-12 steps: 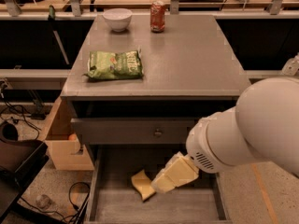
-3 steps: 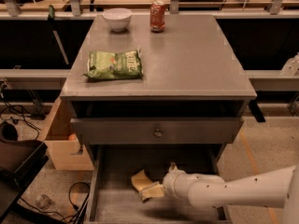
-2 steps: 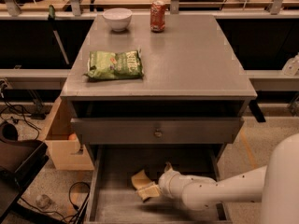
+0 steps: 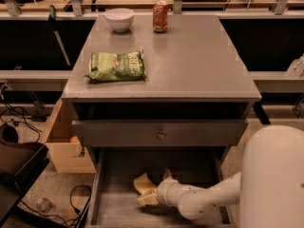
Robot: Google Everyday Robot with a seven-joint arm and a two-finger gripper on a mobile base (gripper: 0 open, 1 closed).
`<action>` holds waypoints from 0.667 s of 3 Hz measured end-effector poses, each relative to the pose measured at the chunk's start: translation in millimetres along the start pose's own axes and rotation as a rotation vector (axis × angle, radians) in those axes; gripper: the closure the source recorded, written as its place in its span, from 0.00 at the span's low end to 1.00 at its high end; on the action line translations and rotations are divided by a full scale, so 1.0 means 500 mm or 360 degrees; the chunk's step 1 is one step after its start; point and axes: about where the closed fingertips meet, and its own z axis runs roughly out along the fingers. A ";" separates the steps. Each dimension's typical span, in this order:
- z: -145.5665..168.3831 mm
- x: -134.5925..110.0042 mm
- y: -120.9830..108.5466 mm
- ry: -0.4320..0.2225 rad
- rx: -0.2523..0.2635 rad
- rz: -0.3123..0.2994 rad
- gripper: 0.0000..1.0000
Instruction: Pick sponge from middle drawer and place on counter
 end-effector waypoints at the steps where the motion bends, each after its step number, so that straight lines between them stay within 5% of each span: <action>1: -0.005 0.006 0.039 -0.0015 0.0008 -0.0030 0.00; 2: -0.002 0.016 0.089 0.0004 0.0005 -0.0057 0.13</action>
Offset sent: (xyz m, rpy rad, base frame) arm -0.0624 0.0509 -0.0115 -0.0552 -0.0019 0.0211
